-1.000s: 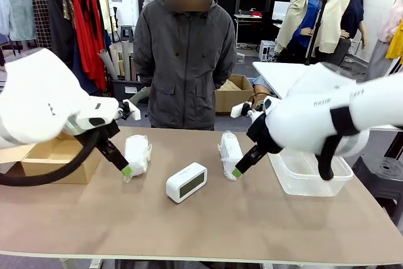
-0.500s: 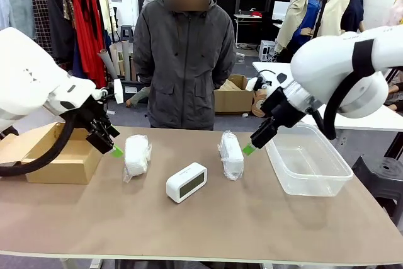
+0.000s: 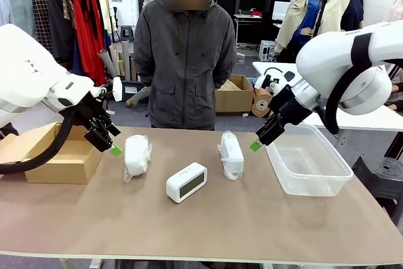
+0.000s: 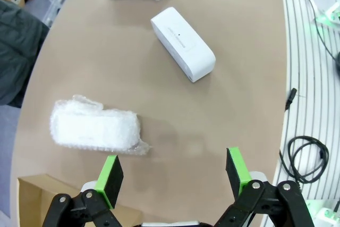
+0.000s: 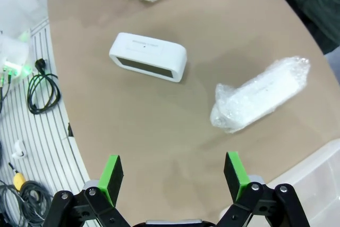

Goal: Separate and place wrapped and unwrapped clocks.
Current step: Pick up the Digital clock indicated by the person.

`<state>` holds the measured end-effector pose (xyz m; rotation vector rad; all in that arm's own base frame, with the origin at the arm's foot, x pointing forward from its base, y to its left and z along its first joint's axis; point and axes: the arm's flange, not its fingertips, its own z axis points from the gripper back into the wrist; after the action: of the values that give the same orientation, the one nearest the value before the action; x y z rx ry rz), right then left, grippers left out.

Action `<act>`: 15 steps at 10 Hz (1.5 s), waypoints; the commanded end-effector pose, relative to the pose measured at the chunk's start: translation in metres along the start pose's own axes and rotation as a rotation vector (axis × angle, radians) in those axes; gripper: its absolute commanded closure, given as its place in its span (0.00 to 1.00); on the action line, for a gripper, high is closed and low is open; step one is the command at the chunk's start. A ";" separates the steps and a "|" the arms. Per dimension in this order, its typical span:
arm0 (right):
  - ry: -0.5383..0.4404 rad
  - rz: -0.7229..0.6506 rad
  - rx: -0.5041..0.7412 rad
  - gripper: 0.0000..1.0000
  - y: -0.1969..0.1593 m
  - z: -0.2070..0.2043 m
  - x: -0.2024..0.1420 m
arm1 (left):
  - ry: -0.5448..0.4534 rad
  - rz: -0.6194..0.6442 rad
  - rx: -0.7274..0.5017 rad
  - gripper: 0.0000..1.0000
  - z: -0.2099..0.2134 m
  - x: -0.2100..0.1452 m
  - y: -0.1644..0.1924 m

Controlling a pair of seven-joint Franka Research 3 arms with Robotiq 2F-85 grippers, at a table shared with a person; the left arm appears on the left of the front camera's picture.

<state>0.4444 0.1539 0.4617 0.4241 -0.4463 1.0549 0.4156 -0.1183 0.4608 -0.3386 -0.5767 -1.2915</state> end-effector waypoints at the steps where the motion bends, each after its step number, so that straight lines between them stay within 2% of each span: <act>1: -0.008 -0.007 -0.014 0.00 -0.004 0.002 -0.002 | -0.007 0.004 -0.004 0.00 0.000 -0.001 0.001; 2: -0.038 0.093 -0.027 0.00 -0.012 0.003 0.002 | -0.020 -0.004 -0.042 0.00 0.006 0.001 0.010; 4: -0.098 0.220 0.053 0.00 -0.032 0.014 0.015 | -0.049 -0.030 -0.145 0.00 0.018 -0.004 0.038; 6: -0.164 0.289 0.104 0.00 -0.049 0.030 0.027 | -0.094 -0.090 -0.196 0.00 0.031 -0.004 0.056; 8: -0.246 0.276 0.096 0.00 -0.057 0.046 0.035 | -0.133 -0.132 -0.155 0.00 0.049 -0.001 0.072; 10: -0.304 0.313 0.154 0.00 -0.070 0.065 0.033 | -0.219 -0.174 -0.203 0.00 0.065 -0.004 0.085; 12: -0.332 0.340 0.145 0.00 -0.085 0.083 0.023 | -0.264 -0.156 -0.191 0.00 0.072 -0.007 0.091; 15: -0.294 0.377 0.145 0.00 -0.097 0.101 0.007 | -0.272 -0.141 -0.111 0.00 0.084 -0.008 0.096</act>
<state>0.5134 0.0672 0.5364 0.6489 -0.7280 1.3566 0.4865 -0.0401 0.5297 -0.6008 -0.7296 -1.4293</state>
